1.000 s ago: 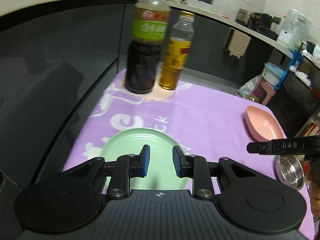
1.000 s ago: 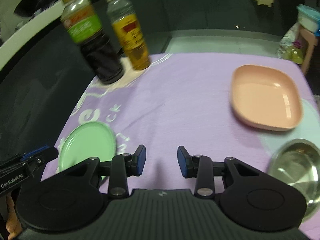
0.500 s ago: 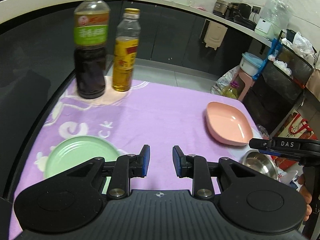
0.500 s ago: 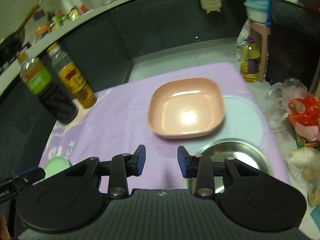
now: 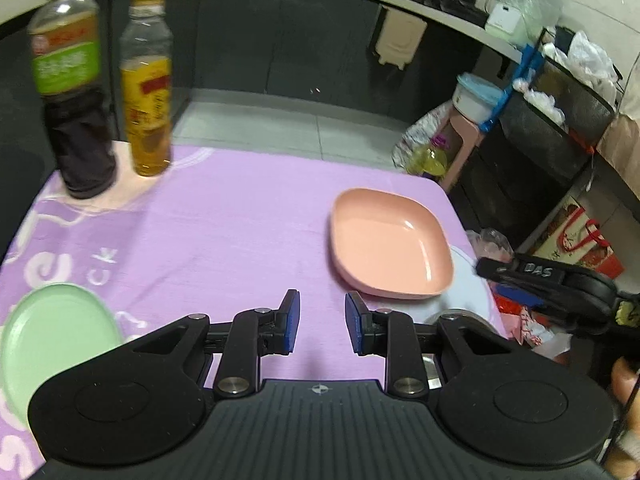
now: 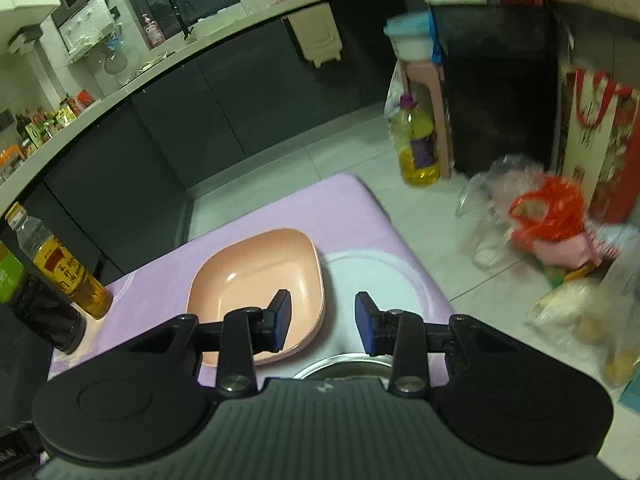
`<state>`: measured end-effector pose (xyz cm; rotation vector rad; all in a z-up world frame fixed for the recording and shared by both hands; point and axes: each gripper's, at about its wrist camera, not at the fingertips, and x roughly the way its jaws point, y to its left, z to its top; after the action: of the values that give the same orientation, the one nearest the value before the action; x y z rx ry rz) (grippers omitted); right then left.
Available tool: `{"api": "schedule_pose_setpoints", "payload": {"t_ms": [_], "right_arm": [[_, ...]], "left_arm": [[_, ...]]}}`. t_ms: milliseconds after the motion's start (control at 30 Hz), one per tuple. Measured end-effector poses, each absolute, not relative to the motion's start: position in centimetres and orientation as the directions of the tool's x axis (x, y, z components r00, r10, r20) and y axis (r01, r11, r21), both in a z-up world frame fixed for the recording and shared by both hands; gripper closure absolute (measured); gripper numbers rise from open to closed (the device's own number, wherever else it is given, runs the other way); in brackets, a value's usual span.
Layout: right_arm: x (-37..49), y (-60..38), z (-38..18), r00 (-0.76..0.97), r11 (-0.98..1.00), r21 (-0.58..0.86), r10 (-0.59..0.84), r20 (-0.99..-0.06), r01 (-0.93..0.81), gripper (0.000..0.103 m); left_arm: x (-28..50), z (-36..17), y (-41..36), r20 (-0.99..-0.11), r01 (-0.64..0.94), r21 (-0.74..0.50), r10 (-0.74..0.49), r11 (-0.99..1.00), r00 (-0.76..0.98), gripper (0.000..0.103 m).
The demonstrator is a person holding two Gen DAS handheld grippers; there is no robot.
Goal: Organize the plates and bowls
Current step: 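Move both tools to the rim of the pink square plate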
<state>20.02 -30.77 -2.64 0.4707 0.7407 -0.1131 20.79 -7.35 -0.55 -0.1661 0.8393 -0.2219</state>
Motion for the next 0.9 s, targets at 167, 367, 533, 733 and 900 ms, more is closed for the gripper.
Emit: {"api": "schedule_pose_setpoints", "payload": {"t_ms": [167,367,533,733,900], "right_arm": [[20.7,-32.0,-4.1,0.729,0.865,0.425,0.108,-0.676,0.266,0.066],[21.2,-32.9,-4.9,0.733,0.833,0.486,0.154,-0.662,0.264,0.066],[21.4,-33.4,-5.5,0.728,0.81,0.525,0.191,-0.658,0.262,0.067],[21.5,-33.0,-5.4,0.74,0.808,0.545,0.223,-0.635,0.224,0.074],[22.1,-32.6,-6.3,0.717,0.805,0.547,0.241,-0.654,0.23,0.086]], "left_arm": [[23.1,-1.3,-9.4,-0.718,0.116,-0.223,-0.244,0.968,0.652,0.08],[26.6,-3.0,-11.1,-0.727,0.057,-0.226,-0.207,0.972,0.654,0.08],[28.6,-5.0,-12.1,-0.766,0.025,-0.202,-0.174,0.979,0.619,0.08],[29.4,-6.2,-11.9,-0.781,-0.011,-0.199,-0.152,0.98,0.606,0.08],[30.1,-6.9,-12.1,-0.793,-0.019,-0.209,-0.158,0.978,0.589,0.082]]}}
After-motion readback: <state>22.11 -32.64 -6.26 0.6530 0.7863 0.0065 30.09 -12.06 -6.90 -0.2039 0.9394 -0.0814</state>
